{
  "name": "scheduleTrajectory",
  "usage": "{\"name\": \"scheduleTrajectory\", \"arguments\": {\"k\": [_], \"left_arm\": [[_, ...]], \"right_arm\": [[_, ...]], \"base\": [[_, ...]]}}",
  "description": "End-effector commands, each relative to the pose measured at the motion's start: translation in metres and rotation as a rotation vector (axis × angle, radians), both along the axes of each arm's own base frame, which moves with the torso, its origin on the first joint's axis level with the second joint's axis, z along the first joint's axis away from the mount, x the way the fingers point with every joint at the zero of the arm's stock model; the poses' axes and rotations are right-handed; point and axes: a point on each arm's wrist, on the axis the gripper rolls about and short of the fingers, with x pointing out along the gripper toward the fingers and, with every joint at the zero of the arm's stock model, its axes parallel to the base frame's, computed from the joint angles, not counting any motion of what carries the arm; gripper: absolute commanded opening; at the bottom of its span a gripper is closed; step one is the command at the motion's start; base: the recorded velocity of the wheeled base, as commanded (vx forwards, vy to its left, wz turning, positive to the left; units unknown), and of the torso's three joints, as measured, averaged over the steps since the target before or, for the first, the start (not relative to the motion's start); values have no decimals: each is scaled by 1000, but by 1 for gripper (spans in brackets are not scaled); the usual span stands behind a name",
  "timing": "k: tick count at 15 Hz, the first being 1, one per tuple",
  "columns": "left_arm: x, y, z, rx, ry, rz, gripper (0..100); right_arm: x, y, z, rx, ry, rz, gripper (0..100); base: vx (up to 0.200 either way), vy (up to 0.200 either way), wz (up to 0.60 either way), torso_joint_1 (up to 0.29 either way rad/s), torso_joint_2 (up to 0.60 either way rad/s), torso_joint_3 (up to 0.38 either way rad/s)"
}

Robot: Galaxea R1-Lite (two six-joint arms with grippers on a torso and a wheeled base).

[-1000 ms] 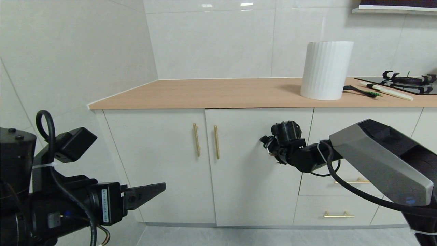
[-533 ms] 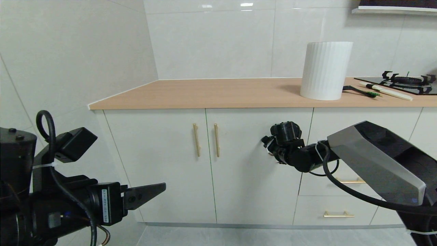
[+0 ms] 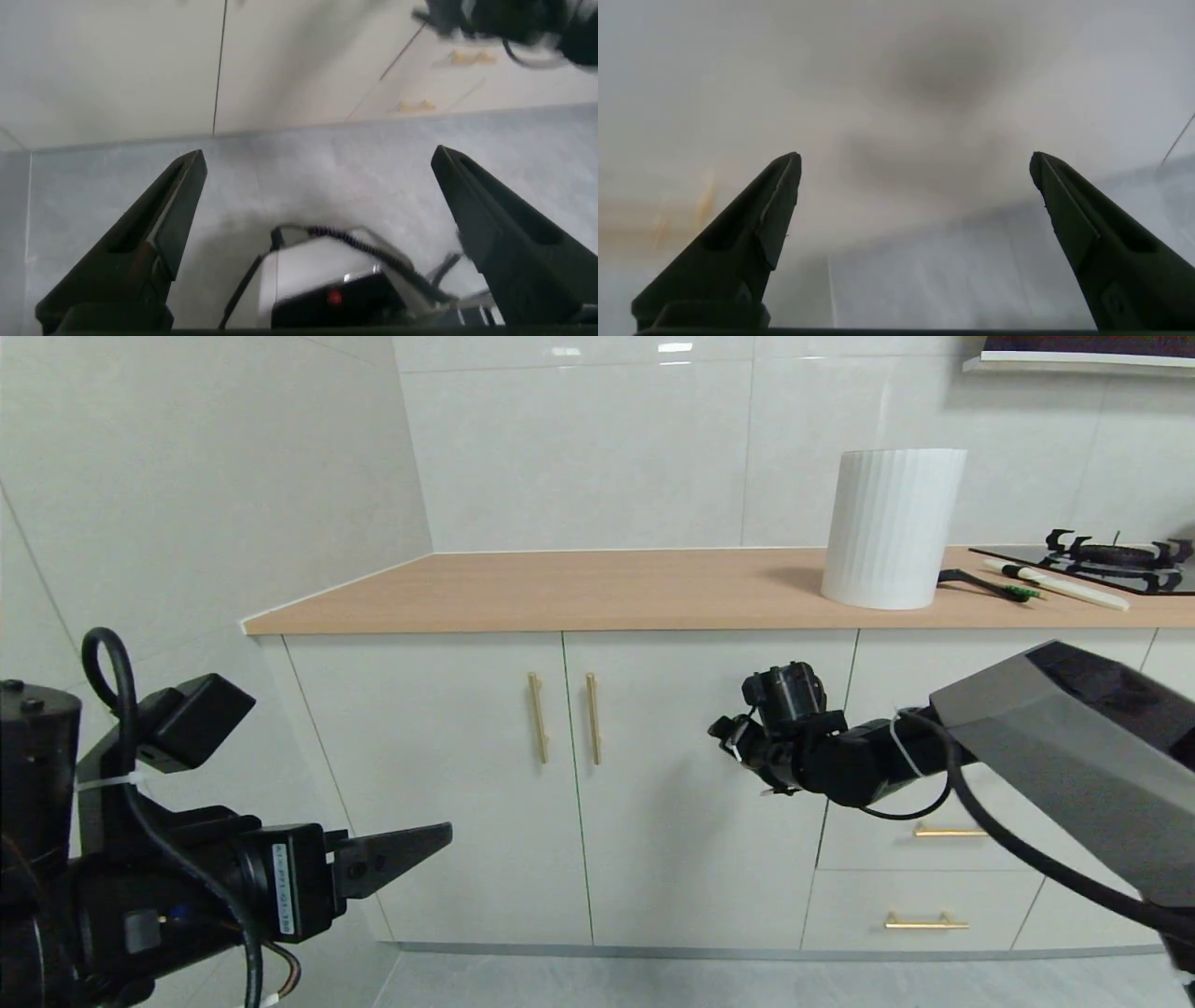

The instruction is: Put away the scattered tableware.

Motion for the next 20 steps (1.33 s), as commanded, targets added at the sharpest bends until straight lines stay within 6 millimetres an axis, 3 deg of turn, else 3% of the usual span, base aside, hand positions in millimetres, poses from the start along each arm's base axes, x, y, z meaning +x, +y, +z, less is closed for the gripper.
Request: {"name": "scheduleTrajectory", "arguments": {"k": [1,2,3,4,6,7,8,12,15,16,18,20], "left_arm": [[-5,4,5,-13,-36,10,100],[-9,9,12,-28,-81,35,100],[-13,14,16,-33,-116,48,100],[-22,20,21,-25,-159,58,100],[-44,33,21,-10,-231,68,100],[-53,37,20,-9,-255,65,100],[-80,50,11,-19,-318,71,100],[-158,84,-16,-46,-558,143,100],[-189,90,-31,35,-654,239,100],[-199,89,-40,67,-688,292,100],[-199,89,-40,109,-692,372,100],[-201,88,-37,124,-702,433,100]], "right_arm": [[-70,-7,68,-35,-64,145,100],[-104,-25,93,-87,-122,194,100],[-125,-38,110,-108,-191,213,100],[-131,-42,115,-114,-215,219,100],[-200,-85,147,-183,-423,237,100],[-215,-95,150,-202,-450,240,100],[-263,-124,155,-264,-538,236,100],[-357,-194,144,-489,-697,2,100],[-416,-212,129,-555,-760,-79,100],[-444,-218,107,-611,-740,-82,100],[-464,-220,90,-645,-717,-119,100],[-463,-219,88,-679,-661,-248,100]], "base": [[0,0,0,0,0,0],[0,0,0,0,0,0],[0,0,0,0,0,0],[0,0,0,0,0,0],[0,0,0,0,0,0],[0,0,0,0,0,0],[0,0,0,0,0,0],[0,0,0,0,0,0],[0,0,0,0,0,0],[0,0,0,0,0,0],[0,0,0,0,0,0],[0,0,0,0,0,0]]}}
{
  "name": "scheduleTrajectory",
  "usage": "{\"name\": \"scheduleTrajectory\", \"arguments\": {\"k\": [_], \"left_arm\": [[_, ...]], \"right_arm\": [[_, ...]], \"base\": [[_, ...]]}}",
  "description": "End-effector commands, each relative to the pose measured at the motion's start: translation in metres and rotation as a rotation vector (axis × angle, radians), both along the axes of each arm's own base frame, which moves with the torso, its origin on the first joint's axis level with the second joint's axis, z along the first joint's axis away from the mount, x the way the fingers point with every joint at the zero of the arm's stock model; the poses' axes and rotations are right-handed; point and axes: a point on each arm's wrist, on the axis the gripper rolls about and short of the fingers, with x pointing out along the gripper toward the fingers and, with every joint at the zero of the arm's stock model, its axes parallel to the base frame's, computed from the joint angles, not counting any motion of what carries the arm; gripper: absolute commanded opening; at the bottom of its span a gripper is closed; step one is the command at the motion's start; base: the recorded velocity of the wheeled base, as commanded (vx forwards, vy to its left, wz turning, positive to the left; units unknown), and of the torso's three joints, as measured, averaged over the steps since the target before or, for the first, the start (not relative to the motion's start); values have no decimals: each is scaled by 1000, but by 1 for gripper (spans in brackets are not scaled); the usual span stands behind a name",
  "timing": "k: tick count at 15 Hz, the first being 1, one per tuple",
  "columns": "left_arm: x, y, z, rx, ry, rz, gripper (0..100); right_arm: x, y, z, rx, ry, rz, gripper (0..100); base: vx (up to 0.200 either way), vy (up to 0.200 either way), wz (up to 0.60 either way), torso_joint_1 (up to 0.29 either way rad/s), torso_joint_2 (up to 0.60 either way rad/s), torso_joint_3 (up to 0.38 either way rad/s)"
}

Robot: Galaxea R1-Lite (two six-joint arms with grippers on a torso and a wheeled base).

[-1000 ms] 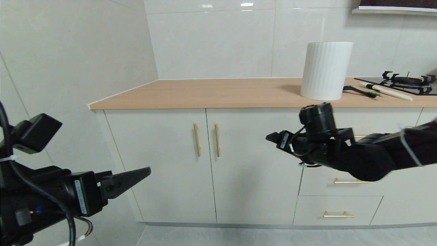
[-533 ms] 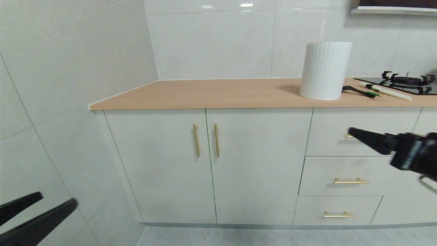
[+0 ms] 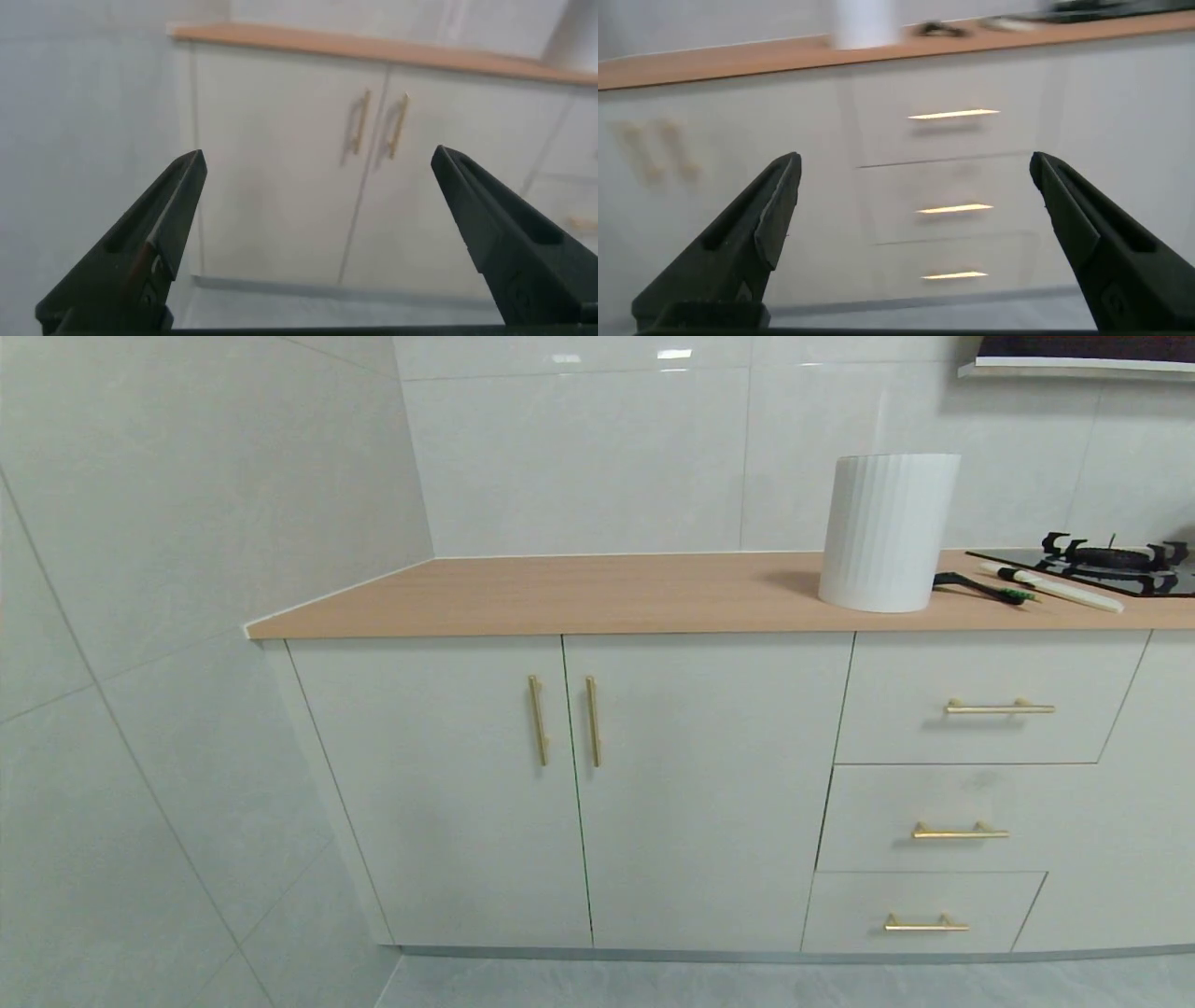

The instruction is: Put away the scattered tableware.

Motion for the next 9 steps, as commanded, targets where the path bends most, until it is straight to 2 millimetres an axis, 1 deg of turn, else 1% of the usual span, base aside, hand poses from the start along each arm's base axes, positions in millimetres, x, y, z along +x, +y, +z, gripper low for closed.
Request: {"name": "scheduleTrajectory", "arguments": {"k": [1,2,3,4,5,6,7,8,9], "left_arm": [[-10,-4,-4,-4,-53,85,100],[-16,-5,-11,3,-77,100,100],[-15,-7,-19,18,-67,124,100],[-15,-7,-21,21,-62,129,100],[-9,-6,-32,23,-22,142,100],[-3,-6,-43,41,24,141,100],[4,-6,-57,80,77,145,100],[14,-6,-77,130,122,147,100],[21,-6,-88,166,96,149,100]], "right_arm": [[-22,-1,-20,0,-52,-175,100],[-23,2,-25,-2,-49,-221,100],[-26,4,-38,-18,-49,-253,100],[-25,5,-43,-28,-40,-254,100],[-19,5,-55,-42,-3,-258,100],[-17,5,-62,-43,0,-247,100],[-12,5,-74,-46,28,-232,100],[-4,5,-91,-53,65,-226,100],[1,5,-100,-57,62,-210,100]], "base": [[0,0,0,0,0,0],[0,0,0,0,0,0],[0,0,0,0,0,0],[0,0,0,0,0,0],[0,0,0,0,0,0],[0,0,0,0,0,0],[0,0,0,0,0,0],[0,0,0,0,0,0],[0,0,0,0,0,0]]}}
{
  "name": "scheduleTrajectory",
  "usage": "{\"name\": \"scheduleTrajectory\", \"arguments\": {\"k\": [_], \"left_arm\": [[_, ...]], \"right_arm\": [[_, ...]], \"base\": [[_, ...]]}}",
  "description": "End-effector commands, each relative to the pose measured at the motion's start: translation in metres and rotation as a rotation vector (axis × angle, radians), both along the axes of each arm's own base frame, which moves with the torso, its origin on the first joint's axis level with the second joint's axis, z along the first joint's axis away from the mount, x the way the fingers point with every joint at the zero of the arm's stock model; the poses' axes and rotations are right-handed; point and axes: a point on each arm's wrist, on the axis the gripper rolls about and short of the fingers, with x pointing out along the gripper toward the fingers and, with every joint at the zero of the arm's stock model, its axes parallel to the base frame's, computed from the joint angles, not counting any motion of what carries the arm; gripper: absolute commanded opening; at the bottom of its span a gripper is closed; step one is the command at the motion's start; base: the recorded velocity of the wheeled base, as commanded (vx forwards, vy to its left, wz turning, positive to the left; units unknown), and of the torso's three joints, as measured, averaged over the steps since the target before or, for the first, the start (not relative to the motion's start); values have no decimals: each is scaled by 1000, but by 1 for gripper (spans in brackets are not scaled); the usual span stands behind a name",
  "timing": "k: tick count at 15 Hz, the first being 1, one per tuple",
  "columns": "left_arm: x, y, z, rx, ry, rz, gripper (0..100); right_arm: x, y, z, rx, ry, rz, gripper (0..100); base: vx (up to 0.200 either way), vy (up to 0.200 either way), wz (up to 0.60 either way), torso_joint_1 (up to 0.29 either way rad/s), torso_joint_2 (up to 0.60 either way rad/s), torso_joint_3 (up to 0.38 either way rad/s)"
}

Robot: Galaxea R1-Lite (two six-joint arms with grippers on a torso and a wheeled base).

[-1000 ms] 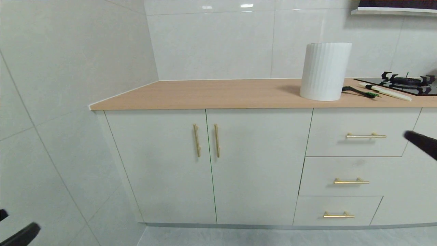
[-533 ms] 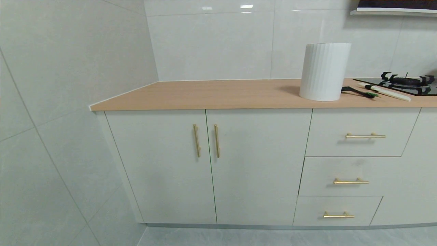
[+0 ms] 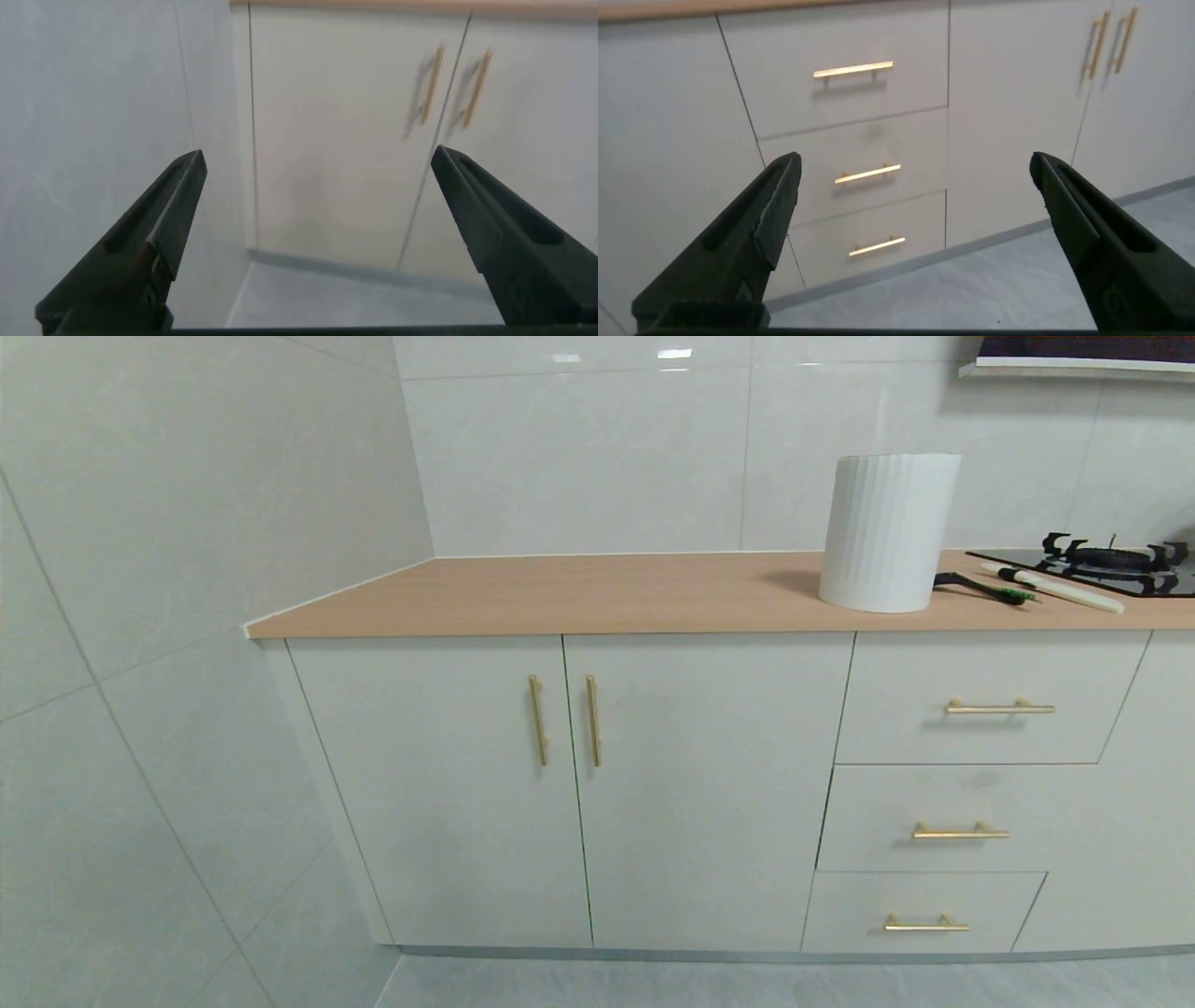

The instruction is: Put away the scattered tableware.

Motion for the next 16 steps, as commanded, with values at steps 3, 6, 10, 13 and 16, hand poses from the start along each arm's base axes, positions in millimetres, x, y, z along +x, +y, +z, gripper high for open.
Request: {"name": "scheduleTrajectory", "arguments": {"k": [3,6,10,13,16], "left_arm": [[14,0,-29,75,28,-7,100],[14,-4,-33,32,67,-165,100],[14,-4,-33,29,62,-161,100],[14,-4,-33,29,62,-161,100],[14,-4,-33,27,62,-161,100]], "right_arm": [[10,2,-23,-6,17,113,100],[10,6,-30,27,78,286,100],[10,6,-29,6,72,289,100],[13,6,-28,3,102,315,100],[10,6,-28,17,65,300,100]], "base": [[0,0,0,0,0,0],[0,0,0,0,0,0],[0,0,0,0,0,0],[0,0,0,0,0,0],[0,0,0,0,0,0]]}}
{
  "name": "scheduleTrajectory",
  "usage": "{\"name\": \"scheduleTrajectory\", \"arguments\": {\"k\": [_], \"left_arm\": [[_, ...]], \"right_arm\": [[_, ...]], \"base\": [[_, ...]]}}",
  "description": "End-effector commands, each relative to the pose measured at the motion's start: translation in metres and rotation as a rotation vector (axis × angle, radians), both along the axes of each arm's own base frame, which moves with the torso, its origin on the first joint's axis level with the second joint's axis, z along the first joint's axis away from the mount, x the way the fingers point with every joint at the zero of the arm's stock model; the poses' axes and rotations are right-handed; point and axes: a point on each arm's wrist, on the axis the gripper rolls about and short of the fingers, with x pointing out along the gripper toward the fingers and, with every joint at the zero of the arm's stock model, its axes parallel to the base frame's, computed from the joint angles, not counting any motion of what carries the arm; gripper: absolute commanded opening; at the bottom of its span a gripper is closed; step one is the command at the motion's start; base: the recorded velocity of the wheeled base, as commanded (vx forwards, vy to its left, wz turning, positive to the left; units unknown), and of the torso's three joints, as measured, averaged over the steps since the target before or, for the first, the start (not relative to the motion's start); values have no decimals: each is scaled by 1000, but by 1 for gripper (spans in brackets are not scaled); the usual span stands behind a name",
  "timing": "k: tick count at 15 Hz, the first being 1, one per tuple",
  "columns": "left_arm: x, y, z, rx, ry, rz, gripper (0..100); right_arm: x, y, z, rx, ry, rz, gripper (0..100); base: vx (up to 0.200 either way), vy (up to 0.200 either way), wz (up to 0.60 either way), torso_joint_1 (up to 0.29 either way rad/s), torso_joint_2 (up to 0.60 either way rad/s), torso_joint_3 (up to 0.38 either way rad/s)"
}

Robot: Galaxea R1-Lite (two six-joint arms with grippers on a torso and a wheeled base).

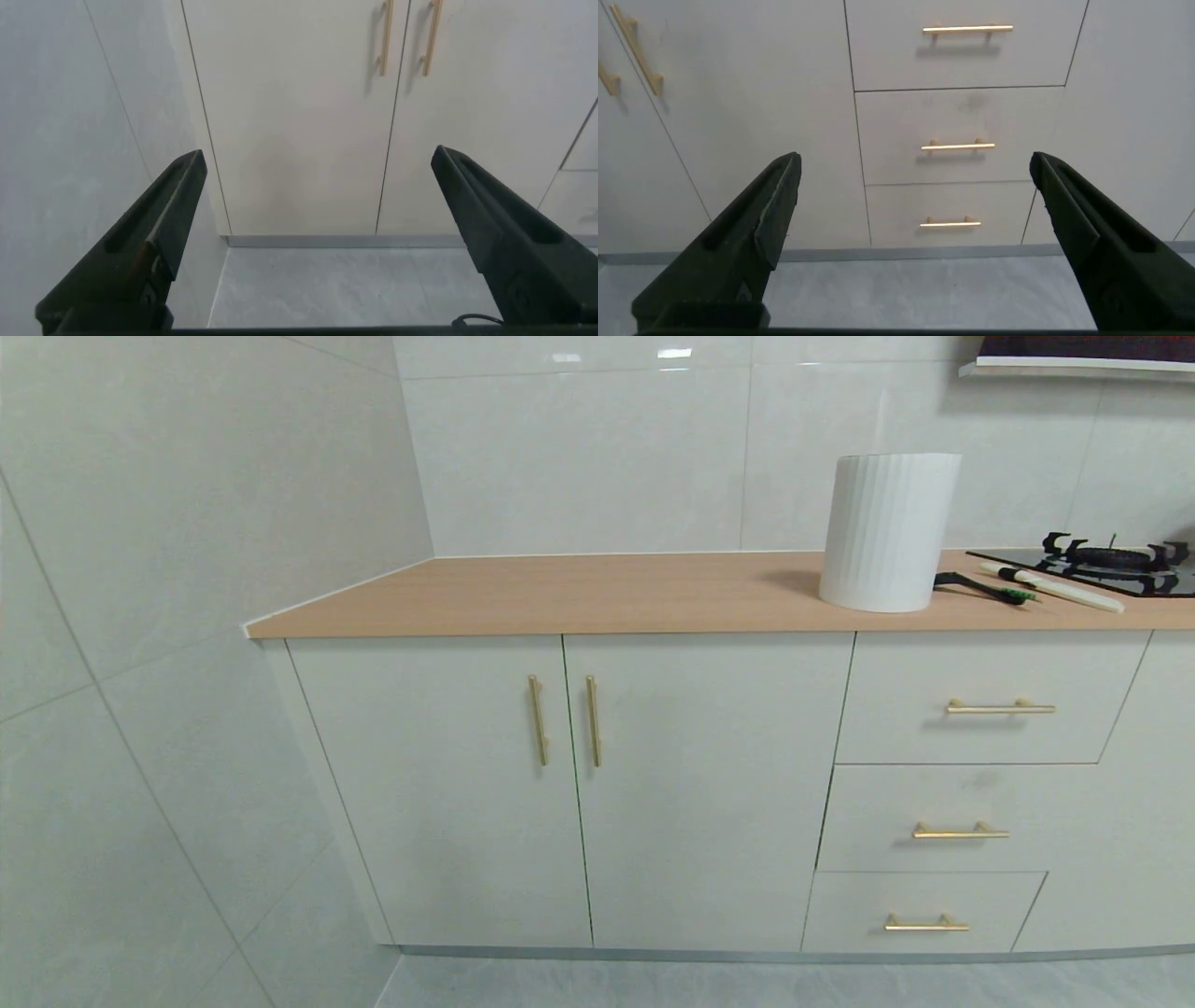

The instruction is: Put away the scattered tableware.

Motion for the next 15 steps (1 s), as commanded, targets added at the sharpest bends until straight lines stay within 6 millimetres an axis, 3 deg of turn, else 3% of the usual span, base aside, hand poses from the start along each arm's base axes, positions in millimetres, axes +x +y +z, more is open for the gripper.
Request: {"name": "scheduleTrajectory", "arguments": {"k": [1,15], "left_arm": [[0,0,0,1,0,0,100],[0,0,0,6,0,-2,100]], "right_arm": [[0,0,0,0,-3,-2,100],[0,0,0,-15,-1,5,100]], "base": [[0,0,0,0,0,0],[0,0,0,0,0,0]]}}
